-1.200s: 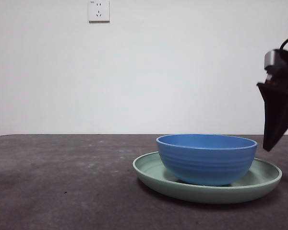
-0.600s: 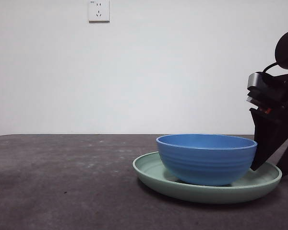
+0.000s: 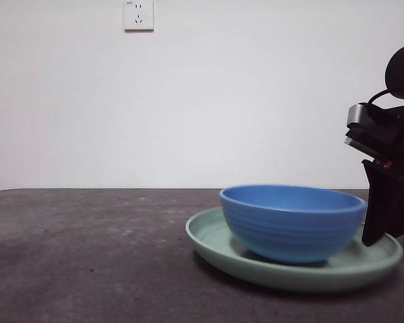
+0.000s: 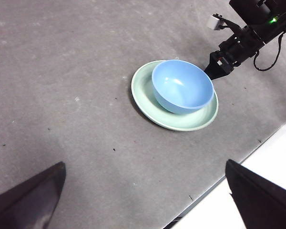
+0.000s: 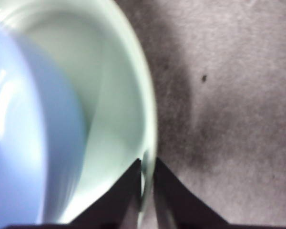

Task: Pick up the blue bowl, put it on the green plate, put it on desk

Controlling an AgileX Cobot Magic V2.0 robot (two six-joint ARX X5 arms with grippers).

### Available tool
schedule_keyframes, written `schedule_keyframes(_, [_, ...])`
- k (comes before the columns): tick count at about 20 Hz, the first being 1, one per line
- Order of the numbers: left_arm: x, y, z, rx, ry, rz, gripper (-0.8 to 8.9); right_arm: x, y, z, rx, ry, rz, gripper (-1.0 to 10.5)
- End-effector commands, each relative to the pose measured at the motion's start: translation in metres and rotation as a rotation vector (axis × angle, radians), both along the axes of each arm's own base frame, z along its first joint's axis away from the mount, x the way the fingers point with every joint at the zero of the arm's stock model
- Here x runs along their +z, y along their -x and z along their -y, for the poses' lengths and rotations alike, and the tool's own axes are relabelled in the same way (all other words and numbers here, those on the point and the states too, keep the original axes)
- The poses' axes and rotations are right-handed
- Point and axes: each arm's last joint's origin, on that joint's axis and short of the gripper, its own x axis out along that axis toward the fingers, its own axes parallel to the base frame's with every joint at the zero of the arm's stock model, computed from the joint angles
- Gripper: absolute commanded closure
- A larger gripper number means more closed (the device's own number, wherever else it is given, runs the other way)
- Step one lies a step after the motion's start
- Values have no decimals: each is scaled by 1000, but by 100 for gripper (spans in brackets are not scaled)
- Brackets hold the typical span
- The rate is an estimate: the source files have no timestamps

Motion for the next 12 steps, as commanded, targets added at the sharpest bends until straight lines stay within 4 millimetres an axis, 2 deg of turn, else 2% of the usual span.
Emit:
schedule_keyframes(1, [3, 0, 0, -6, 19, 16, 158, -1, -4, -2, -22, -8, -18, 938])
schedule_keyframes(4, [3, 0, 0, -6, 19, 15, 158, 3, -6, -2, -62, -27, -30, 938])
schedule_keyframes(6, [3, 0, 0, -6, 18, 16, 158, 13, -12, -4, -87, -42, -35, 938])
schedule_keyframes(12, [3, 0, 0, -6, 19, 16, 158, 60, -28, -25, -82, -75, -16, 938])
